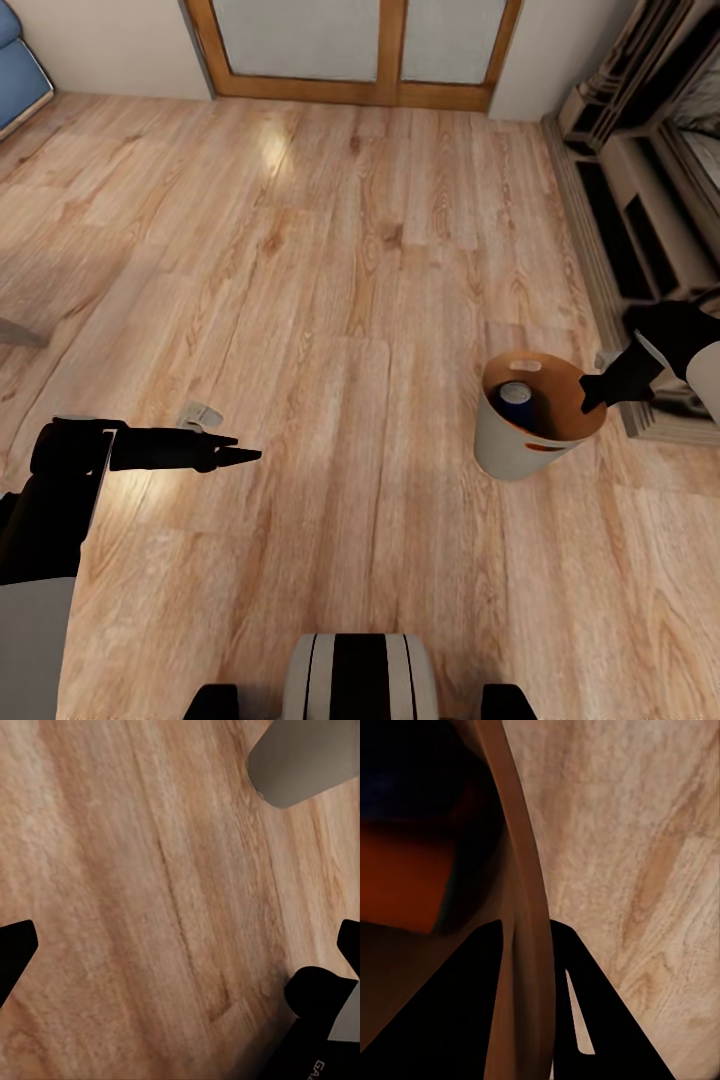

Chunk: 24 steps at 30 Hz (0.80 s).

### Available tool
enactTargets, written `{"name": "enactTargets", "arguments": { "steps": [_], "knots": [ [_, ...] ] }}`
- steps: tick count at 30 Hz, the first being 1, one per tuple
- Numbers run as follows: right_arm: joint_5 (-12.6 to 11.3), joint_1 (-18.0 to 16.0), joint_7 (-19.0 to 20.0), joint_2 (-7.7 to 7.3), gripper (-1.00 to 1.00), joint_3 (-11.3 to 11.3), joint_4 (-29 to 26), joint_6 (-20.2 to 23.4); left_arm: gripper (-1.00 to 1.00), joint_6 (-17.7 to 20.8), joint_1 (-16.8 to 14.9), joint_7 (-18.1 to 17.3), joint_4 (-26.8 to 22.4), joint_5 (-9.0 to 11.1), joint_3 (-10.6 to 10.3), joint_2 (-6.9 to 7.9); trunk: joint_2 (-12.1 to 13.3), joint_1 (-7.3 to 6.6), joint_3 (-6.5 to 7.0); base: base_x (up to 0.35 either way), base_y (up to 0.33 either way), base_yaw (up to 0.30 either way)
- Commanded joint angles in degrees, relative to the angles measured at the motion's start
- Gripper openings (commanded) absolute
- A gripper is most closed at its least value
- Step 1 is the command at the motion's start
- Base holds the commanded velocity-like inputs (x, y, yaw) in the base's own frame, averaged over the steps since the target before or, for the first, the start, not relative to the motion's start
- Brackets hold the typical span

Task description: Put the three can of soda from the living room inside the tash can in the kitchen.

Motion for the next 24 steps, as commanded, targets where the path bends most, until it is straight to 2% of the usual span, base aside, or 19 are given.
{"name": "enactTargets", "arguments": {
  "steps": [1,4,9,15,24],
  "knots": [
    [-0.67,-0.04,0.07,-0.01,-1.00,-0.50,0.02,0.28,1.00,0.00,0.02,0.00,0.00,0.01,0.00,0.00,-0.02,0.01,-0.22,0.000,0.000,0.000],
    [-0.67,-0.06,0.07,-0.03,-1.00,-0.50,0.02,0.28,1.00,-0.01,0.00,0.00,0.00,0.05,0.02,-0.10,-0.06,0.09,-0.89,0.000,0.000,0.000],
    [-0.67,-0.08,0.07,-0.07,-1.00,-0.43,0.02,0.28,1.00,-0.02,0.03,-0.02,0.00,0.09,0.07,-0.16,-0.06,0.09,-0.89,0.000,0.000,0.000],
    [-0.67,-0.04,0.07,-0.06,-1.00,-0.42,0.02,0.28,1.00,0.00,0.02,0.00,-0.02,0.02,0.01,-0.30,-0.14,0.24,-2.21,0.000,0.000,0.000],
    [-0.67,-0.04,0.07,-0.06,-1.00,-0.41,0.02,0.28,1.00,-0.08,0.07,-0.08,-0.07,0.09,0.08,-0.35,-0.15,0.27,-2.44,0.000,0.000,0.000]
  ]
}}
